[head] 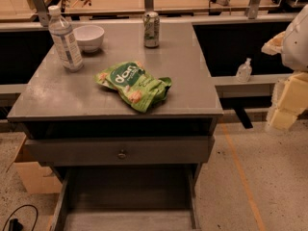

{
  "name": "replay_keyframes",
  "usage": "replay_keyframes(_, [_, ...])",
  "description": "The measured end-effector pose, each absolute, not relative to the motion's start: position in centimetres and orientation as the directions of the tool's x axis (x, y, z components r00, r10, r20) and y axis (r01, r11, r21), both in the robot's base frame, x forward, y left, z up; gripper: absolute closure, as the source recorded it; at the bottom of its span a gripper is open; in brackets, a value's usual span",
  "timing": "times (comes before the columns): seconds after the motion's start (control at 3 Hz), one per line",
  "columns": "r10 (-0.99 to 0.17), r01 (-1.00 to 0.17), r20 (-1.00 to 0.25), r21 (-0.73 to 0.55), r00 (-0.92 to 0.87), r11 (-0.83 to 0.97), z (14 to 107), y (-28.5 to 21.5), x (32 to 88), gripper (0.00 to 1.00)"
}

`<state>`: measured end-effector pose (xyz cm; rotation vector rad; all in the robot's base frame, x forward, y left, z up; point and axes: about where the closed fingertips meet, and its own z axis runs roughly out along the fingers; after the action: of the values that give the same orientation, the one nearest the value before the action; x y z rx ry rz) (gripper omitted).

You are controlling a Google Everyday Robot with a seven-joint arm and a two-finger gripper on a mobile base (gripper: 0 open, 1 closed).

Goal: Place 7up can into middle drawer

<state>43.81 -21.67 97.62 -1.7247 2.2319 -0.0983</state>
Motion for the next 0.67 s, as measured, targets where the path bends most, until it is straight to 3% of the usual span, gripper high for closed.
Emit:
replay_keyframes(0.33, [-0.953, -0.931, -0.207, -0.246, -0.221, 0.27, 97.6, -21.7, 43.8, 0.0])
replay_keyframes(0.67, [-0.929, -0.917, -0.29, -0.258, -0.228, 0.305, 97.7, -21.0, 46.3, 0.0])
